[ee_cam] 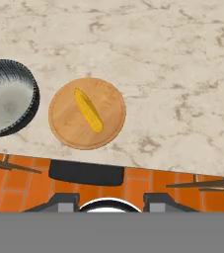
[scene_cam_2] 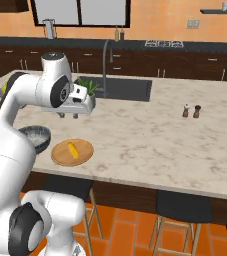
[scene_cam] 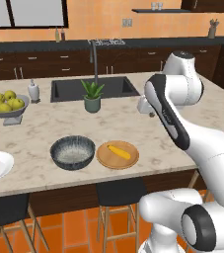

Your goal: Pick the chicken drumstick and corn from their plates and place them in the bowl. Then put the bowl in the fridge.

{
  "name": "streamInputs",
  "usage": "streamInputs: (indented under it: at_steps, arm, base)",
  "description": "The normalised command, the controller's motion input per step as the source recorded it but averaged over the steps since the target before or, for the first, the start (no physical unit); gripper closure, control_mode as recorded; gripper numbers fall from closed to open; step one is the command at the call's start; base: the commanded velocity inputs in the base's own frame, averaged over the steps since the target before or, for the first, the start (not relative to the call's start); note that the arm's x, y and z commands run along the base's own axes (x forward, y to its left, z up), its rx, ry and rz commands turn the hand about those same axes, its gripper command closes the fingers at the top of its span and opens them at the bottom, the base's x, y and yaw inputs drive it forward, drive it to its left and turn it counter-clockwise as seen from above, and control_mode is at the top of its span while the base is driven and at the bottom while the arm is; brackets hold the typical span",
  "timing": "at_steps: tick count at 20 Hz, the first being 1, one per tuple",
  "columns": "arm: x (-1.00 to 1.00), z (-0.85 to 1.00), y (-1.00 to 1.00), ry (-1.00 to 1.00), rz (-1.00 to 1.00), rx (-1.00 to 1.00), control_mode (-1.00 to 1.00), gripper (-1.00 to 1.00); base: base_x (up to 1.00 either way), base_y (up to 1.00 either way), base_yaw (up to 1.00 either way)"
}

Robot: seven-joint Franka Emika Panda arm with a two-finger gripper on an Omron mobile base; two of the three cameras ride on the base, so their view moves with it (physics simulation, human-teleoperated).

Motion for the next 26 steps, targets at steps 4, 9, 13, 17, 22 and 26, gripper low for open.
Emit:
streamInputs:
  at_steps: [4, 9, 13, 17, 22, 26]
  arm:
    - [-0.08, -0.29, 0.03, 0.00, 0.02, -0.03, -1.00, -1.00]
    - [0.28, -0.85, 0.74, 0.00, 0.10, -0.09, -1.00, -1.00]
    - [0.71, -0.80, 0.73, 0.00, 0.20, -0.07, -1.00, -1.00]
    - [1.00, -0.58, 0.42, 0.16, 0.14, -0.02, -1.00, -1.00]
    - [0.65, -0.73, 0.21, 0.15, 0.08, -0.05, -1.00, -1.00]
    - [0.09, -0.57, 0.00, 0.08, 0.06, -0.07, -1.00, -1.00]
  base:
    - [0.00, 0.00, 0.00]
    - [0.00, 0.00, 0.00]
    - [0.00, 0.00, 0.00]
    - [0.00, 0.00, 0.00]
    - [0.00, 0.00, 0.00]
    - [0.00, 0.00, 0.00]
